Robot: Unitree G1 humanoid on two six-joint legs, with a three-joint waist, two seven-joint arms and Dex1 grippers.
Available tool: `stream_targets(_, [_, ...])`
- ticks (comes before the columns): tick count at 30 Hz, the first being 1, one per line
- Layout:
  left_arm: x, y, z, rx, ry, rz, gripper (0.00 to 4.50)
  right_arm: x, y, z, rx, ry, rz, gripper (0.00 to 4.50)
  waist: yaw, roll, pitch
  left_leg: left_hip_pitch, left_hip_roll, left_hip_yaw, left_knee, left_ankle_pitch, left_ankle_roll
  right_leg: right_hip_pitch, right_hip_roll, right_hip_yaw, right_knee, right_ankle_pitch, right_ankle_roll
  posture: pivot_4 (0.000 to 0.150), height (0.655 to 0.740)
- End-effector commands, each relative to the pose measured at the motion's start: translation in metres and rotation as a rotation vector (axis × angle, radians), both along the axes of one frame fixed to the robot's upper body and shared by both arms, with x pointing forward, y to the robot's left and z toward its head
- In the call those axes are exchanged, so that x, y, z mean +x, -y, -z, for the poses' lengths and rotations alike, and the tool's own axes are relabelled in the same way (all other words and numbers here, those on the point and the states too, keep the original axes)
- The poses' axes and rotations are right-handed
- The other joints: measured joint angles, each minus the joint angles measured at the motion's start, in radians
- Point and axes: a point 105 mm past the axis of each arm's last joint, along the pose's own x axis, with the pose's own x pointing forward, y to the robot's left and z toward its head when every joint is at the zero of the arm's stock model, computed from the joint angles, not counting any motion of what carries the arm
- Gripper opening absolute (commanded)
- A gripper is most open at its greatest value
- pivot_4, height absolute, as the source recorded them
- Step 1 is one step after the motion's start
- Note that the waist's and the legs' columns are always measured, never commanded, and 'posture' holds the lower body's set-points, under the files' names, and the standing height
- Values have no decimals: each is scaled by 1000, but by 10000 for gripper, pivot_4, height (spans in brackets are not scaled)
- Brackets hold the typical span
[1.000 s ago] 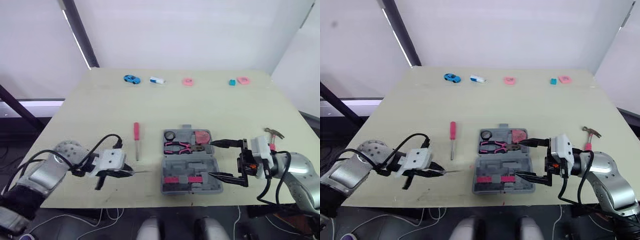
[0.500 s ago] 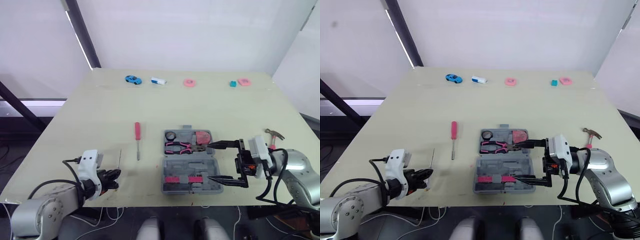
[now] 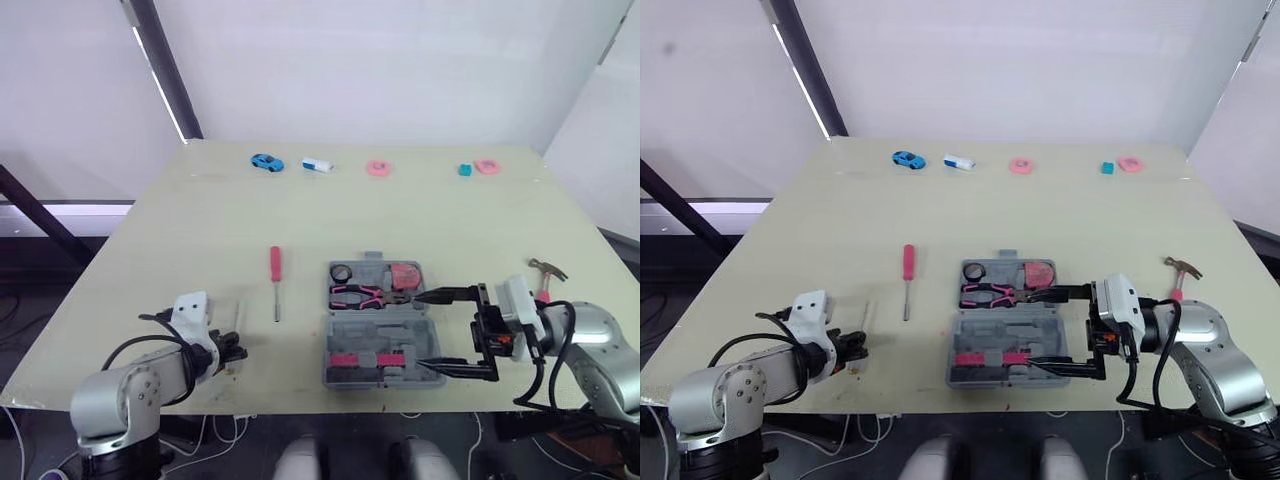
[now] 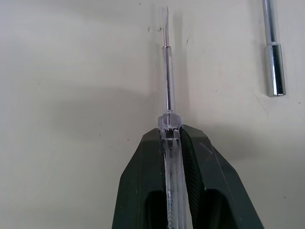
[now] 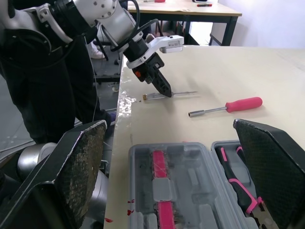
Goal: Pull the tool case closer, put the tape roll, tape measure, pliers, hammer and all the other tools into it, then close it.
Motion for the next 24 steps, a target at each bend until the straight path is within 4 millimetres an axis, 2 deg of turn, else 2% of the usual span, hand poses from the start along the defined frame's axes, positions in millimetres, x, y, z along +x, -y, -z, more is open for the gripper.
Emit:
stream_targets(1, [-4, -1, 10, 14, -13, -12, 10777, -4, 0, -10, 19, 41, -7, 45000, 2, 0, 0, 0, 0, 0, 0, 0, 0, 0, 0, 0, 0, -1, -1, 1500, 7400])
stream_targets(5, [-9, -4, 8, 25, 51, 8, 28536, -4, 0, -9, 21, 36, -3, 45000, 1, 2, -1, 1, 0, 1, 0, 0, 0, 0, 0, 2, 0, -1, -1, 1500, 7400])
stream_targets(8, [-15, -7, 4, 132, 126, 79, 28536, -2, 1, -8, 21, 34, -2, 45000, -13, 1, -1, 2, 1, 1, -1, 0, 0, 0, 1, 2, 0, -1, -2, 1500, 7400])
stream_targets(14, [-14, 0, 7, 161, 251, 68, 28536, 0, 1, -8, 19, 27, -15, 45000, -14, 1, -1, 2, 1, 3, -4, 0, 0, -1, -2, 3, -1, -1, -2, 1500, 7400])
stream_targets(24, [-7, 6, 16, 160, 273, 66, 28536, 1, 3, -10, 16, 37, -32, 45000, -14, 0, 0, 1, 1, 3, -4, 0, 0, -2, -1, 3, -2, -1, -2, 1500, 7400])
